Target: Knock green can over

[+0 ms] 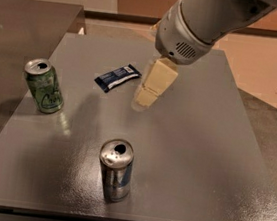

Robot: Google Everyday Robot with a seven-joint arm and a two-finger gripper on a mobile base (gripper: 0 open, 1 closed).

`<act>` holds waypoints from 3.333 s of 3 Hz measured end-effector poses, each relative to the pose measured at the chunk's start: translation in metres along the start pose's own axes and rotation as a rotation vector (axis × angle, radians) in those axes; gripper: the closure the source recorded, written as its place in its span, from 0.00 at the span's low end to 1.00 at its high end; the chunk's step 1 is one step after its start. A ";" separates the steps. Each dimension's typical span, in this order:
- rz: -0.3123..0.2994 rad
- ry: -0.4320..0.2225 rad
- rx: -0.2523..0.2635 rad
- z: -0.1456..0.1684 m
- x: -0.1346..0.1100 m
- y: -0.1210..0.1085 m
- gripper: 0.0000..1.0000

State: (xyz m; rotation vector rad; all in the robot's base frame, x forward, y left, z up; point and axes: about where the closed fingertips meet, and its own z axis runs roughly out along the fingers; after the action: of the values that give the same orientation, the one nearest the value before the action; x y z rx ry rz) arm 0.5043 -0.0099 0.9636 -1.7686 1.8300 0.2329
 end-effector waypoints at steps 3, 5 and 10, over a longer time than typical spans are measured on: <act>-0.014 -0.129 -0.166 0.110 -0.115 0.027 0.00; 0.018 -0.173 -0.217 0.153 -0.168 0.031 0.00; 0.002 -0.184 -0.157 0.119 -0.165 -0.006 1.00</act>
Offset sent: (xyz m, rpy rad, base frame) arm -0.0027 0.1745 -0.0515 0.1176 0.1509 0.1589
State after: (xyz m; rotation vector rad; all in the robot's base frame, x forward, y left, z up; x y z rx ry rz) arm 0.5364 0.1903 0.9526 -1.7854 1.7216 0.5348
